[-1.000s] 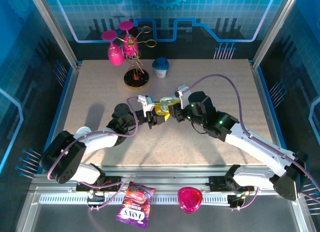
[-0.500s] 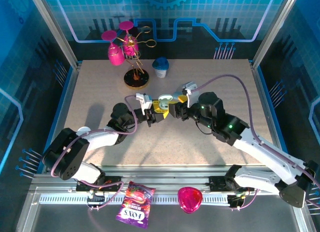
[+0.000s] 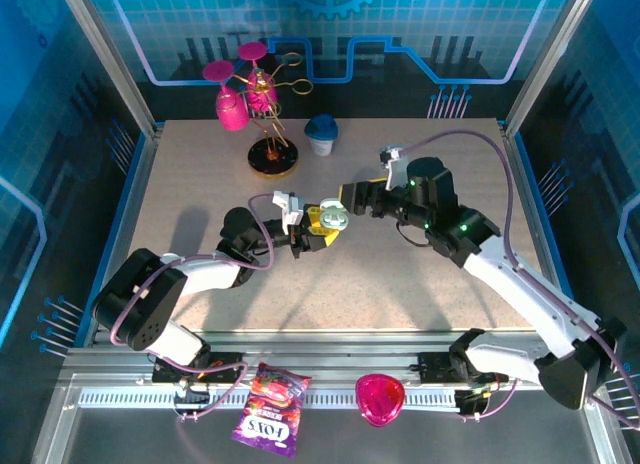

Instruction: Insert the wireless bluetooth earbuds into the charging case

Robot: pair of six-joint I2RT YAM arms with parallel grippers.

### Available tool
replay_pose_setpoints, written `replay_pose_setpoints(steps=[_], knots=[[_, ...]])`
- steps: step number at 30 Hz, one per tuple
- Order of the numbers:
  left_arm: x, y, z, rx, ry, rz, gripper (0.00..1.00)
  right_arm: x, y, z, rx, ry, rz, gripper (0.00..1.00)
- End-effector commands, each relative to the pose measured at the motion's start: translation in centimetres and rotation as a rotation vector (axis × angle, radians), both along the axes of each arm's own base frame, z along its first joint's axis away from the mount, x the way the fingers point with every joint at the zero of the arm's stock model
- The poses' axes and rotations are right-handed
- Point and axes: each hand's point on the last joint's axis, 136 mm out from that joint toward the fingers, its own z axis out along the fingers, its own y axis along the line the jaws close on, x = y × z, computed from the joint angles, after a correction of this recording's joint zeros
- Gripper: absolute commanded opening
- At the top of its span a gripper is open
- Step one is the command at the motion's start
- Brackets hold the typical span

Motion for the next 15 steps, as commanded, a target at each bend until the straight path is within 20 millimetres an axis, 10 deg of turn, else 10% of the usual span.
replay_pose_setpoints(steps=[1, 15], knots=[[-0.7, 0.3, 1.7, -0.033, -0.069, -0.036, 0.19, -0.8, 0.5, -0.7, 0.006, 0.113, 0.044, 0.8], [0.5, 0.5, 2.2, -0.052, -0.053, 0.02, 0.19, -3.1, 0.0, -1.6, 0.013, 0.128, 0.095, 0.79]])
